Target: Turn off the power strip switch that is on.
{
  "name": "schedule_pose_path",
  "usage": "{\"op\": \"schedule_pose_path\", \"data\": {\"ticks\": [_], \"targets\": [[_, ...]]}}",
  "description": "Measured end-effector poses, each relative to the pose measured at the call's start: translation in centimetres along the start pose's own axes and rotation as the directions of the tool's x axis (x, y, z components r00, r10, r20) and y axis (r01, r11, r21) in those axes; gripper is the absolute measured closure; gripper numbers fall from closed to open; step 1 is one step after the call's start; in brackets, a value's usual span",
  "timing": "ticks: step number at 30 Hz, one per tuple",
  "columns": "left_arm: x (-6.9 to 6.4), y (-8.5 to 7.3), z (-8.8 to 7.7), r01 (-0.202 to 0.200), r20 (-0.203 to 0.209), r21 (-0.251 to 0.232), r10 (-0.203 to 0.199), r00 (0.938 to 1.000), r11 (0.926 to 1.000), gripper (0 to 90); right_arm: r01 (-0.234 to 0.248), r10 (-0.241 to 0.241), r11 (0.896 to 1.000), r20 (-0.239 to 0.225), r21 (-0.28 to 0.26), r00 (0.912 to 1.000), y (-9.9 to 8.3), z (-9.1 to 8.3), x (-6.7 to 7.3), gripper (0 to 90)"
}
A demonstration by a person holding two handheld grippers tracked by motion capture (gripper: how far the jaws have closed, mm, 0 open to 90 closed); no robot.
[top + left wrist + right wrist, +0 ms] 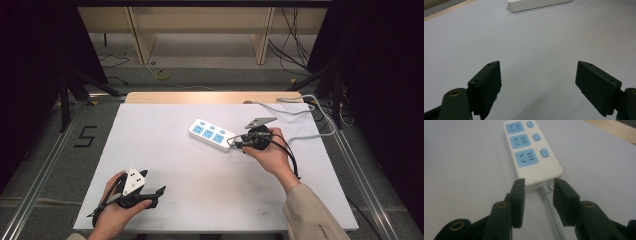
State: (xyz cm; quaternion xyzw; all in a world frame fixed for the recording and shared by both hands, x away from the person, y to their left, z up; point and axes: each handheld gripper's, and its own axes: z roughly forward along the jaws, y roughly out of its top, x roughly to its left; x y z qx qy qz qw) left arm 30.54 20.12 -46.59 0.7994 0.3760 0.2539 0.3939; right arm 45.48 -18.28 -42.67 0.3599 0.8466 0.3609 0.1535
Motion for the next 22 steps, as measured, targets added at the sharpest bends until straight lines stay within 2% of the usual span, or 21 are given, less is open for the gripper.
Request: {"op": "schedule_pose_path", "data": {"ticks": [8, 11, 14, 20, 22], "targets": [[0.1, -0.1, -0.1, 0.0, -0.004, 0.003, 0.0, 1.0, 1.0, 20.7, -0.012, 0.011, 0.998, -0.03, -0.054, 0.9995, -3.3, -2.9, 1.0, 56.2], [0.2, -0.1, -0.1, 0.004, -0.004, 0.002, -0.004, 1.0, 1.0, 20.7, -0.016, 0.013, 0.996, -0.041, -0.082, 0.9991, -5.2, -4.1, 1.5, 53.8], [0.2, -0.1, 0.0, 0.006, -0.007, 0.002, -0.006, 1.0, 1.0, 20.7, -0.042, 0.036, 0.993, -0.057, -0.108, 0.9977, -7.0, -5.0, 1.7, 51.3], [0.2, 0.0, 0.0, 0.01, -0.009, 0.003, -0.01, 0.9999, 0.9999, 20.6, -0.061, 0.05, 0.973, -0.054, -0.223, 0.9973, -10.7, -6.7, 2.0, 42.9], [0.2, 0.0, 0.1, 0.007, -0.007, 0.005, -0.007, 0.9999, 1.0, 20.6, -0.071, 0.06, 0.971, -0.055, -0.227, 0.9967, -11.4, -6.9, 2.0, 41.0]]}}
